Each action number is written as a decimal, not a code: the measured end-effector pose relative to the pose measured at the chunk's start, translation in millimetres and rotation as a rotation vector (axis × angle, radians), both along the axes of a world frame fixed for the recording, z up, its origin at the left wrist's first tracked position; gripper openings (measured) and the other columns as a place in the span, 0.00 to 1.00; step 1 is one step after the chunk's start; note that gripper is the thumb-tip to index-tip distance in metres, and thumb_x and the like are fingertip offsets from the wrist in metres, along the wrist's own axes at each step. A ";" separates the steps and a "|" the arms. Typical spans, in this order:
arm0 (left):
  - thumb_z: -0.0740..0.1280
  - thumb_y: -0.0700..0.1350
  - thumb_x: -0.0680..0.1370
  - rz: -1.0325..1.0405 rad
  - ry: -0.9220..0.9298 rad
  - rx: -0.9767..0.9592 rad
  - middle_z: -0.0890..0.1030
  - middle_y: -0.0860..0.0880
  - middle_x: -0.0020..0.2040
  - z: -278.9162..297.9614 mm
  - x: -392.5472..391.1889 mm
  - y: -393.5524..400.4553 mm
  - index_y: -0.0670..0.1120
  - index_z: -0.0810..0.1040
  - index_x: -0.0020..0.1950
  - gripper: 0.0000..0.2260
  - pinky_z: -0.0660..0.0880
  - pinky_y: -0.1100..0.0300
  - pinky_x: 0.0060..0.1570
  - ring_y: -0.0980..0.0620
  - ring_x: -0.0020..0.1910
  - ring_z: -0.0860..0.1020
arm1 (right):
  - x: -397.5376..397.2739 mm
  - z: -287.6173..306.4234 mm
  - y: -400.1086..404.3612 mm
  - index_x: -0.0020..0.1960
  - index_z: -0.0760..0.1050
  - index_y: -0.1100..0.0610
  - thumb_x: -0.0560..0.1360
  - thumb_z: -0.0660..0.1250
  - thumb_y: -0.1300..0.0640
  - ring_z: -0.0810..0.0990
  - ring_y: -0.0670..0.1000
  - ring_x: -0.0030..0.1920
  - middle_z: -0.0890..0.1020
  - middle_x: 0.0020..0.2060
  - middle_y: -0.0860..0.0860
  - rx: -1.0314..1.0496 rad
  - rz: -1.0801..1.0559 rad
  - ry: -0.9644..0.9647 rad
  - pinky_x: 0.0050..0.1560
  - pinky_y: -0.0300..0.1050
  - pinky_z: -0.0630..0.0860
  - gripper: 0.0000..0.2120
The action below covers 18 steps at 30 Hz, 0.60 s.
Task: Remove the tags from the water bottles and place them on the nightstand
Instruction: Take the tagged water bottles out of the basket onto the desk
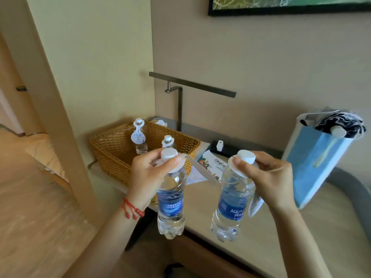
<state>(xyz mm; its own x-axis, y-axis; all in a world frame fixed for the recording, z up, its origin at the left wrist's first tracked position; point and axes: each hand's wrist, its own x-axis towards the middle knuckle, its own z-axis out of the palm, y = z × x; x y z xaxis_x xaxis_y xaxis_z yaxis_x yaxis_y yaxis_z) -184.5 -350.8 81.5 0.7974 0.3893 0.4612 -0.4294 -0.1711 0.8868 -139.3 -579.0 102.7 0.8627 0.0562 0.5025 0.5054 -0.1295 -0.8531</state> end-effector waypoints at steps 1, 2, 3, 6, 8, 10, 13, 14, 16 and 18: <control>0.73 0.57 0.61 -0.003 0.009 -0.002 0.85 0.51 0.39 -2.2 8.1 -12.2 0.51 0.84 0.42 0.15 0.76 0.66 0.39 0.56 0.39 0.81 | 6.8 -2.4 -12.0 0.37 0.82 0.46 0.65 0.75 0.54 0.79 0.38 0.31 0.84 0.33 0.41 0.000 -0.006 0.013 0.31 0.28 0.71 0.04; 0.73 0.57 0.61 -0.004 0.019 0.003 0.85 0.51 0.40 -4.5 16.4 -24.8 0.51 0.84 0.42 0.15 0.77 0.66 0.39 0.55 0.40 0.82 | 14.1 -5.3 -24.0 0.37 0.82 0.47 0.65 0.76 0.54 0.79 0.38 0.32 0.84 0.34 0.41 0.001 -0.017 0.025 0.31 0.28 0.72 0.03; 0.73 0.57 0.61 -0.005 0.024 0.017 0.85 0.51 0.40 -6.6 25.0 -37.3 0.51 0.84 0.42 0.14 0.77 0.65 0.39 0.55 0.40 0.82 | 21.7 -8.3 -35.7 0.36 0.82 0.47 0.65 0.76 0.54 0.79 0.38 0.32 0.84 0.35 0.41 0.002 -0.029 0.030 0.32 0.28 0.72 0.04; 0.72 0.57 0.62 -0.007 0.029 0.048 0.85 0.54 0.39 -13.7 50.8 -72.1 0.54 0.84 0.42 0.12 0.78 0.64 0.39 0.56 0.41 0.82 | 45.3 -17.7 -67.7 0.37 0.81 0.46 0.65 0.76 0.55 0.79 0.36 0.34 0.84 0.36 0.39 -0.015 -0.045 0.036 0.34 0.26 0.71 0.06; 0.72 0.58 0.62 0.009 0.032 0.031 0.85 0.56 0.39 -20.0 66.2 -91.3 0.56 0.83 0.41 0.11 0.77 0.65 0.39 0.58 0.40 0.81 | 61.1 -24.3 -85.9 0.38 0.82 0.48 0.64 0.76 0.56 0.79 0.36 0.35 0.84 0.35 0.41 -0.026 -0.036 0.052 0.35 0.26 0.72 0.05; 0.72 0.58 0.61 0.038 0.029 0.016 0.84 0.58 0.38 -26.7 79.5 -107.8 0.58 0.83 0.41 0.10 0.76 0.67 0.38 0.59 0.40 0.81 | 75.8 -31.7 -100.4 0.39 0.82 0.50 0.64 0.76 0.55 0.80 0.38 0.38 0.84 0.37 0.41 -0.054 -0.032 0.054 0.36 0.27 0.73 0.05; 0.72 0.57 0.62 0.048 0.027 0.007 0.84 0.58 0.38 -36.6 95.8 -126.5 0.58 0.83 0.40 0.09 0.75 0.69 0.37 0.60 0.39 0.81 | 94.0 -44.1 -115.3 0.39 0.80 0.47 0.65 0.76 0.56 0.80 0.37 0.38 0.83 0.38 0.41 -0.090 -0.050 0.044 0.36 0.27 0.73 0.07; 0.72 0.57 0.62 0.044 0.038 0.007 0.85 0.57 0.38 -40.1 100.9 -130.2 0.57 0.83 0.40 0.10 0.75 0.69 0.36 0.59 0.39 0.81 | 99.9 -48.4 -118.8 0.39 0.79 0.46 0.65 0.76 0.57 0.79 0.36 0.38 0.83 0.38 0.40 -0.095 -0.057 0.044 0.36 0.27 0.74 0.07; 0.73 0.56 0.62 0.039 0.066 0.019 0.84 0.57 0.37 -47.5 112.2 -133.8 0.55 0.83 0.40 0.10 0.75 0.70 0.35 0.59 0.38 0.81 | 112.2 -57.2 -124.0 0.39 0.80 0.48 0.65 0.75 0.57 0.79 0.35 0.39 0.82 0.38 0.42 -0.105 -0.069 0.051 0.37 0.26 0.73 0.07; 0.76 0.52 0.64 0.036 0.100 0.039 0.84 0.57 0.36 -55.6 125.2 -132.0 0.53 0.83 0.40 0.08 0.74 0.69 0.35 0.60 0.37 0.80 | 125.1 -65.8 -125.9 0.40 0.80 0.49 0.65 0.76 0.57 0.79 0.35 0.39 0.82 0.38 0.42 -0.107 -0.081 0.059 0.36 0.24 0.71 0.07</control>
<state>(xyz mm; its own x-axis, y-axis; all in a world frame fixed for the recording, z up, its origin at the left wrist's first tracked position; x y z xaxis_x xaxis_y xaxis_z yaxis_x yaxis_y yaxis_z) -59.3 -482.8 25.8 0.8261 0.4019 0.3950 -0.3316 -0.2202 0.9174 -14.2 -704.8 36.9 0.8947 0.0353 0.4453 0.4385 -0.2600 -0.8603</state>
